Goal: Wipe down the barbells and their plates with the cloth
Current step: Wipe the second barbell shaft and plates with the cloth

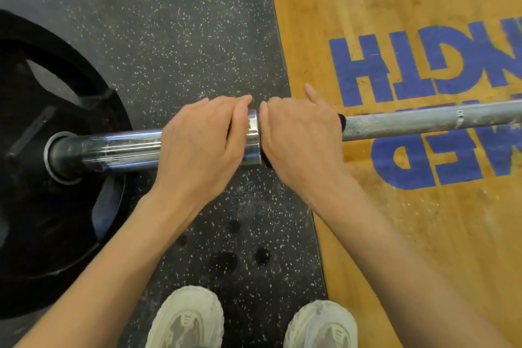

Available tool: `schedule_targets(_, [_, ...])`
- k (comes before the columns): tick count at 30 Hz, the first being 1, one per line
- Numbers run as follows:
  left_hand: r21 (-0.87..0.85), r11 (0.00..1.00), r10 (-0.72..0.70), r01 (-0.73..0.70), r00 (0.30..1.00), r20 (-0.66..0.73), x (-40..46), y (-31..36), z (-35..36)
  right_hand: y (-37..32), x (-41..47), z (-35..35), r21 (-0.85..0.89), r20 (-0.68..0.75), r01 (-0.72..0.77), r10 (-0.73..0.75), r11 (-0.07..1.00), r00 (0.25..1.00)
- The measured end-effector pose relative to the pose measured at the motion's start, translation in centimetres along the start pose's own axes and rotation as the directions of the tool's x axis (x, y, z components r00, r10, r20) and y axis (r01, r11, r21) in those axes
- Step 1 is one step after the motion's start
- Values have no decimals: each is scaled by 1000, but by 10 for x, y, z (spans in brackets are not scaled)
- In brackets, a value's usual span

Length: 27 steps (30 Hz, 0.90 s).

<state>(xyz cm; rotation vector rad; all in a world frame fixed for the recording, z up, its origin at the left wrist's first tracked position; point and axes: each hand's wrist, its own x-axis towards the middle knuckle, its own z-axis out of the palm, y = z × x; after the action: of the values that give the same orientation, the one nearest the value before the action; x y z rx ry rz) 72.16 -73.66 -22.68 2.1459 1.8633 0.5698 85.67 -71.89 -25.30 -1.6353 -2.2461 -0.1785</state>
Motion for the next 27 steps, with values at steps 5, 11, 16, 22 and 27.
schedule_targets(5, [71, 997, -45, 43, 999, 19, -13, 3, 4, 27, -20, -8, 67, -108, 12, -4, 998, 994])
schedule_targets(11, [25, 999, 44, -42, 993, -111, -40, 9, 8, -5, -30, -12, 60, -91, -30, 35, 998, 995])
schedule_targets(16, [45, 994, 101, -98, 991, -91, -64, 12, 11, 22, -51, -27, 36, -19, -93, 94, 995, 995])
schedule_targets(22, [54, 987, 152, -150, 988, -39, -92, 14, 11, 7, -82, -35, 104, 52, 31, -36, 994, 998])
schedule_targets(27, [54, 981, 188, -185, 981, -43, -106, 15, 14, -10, -86, -40, 41, 95, -109, 104, 993, 990])
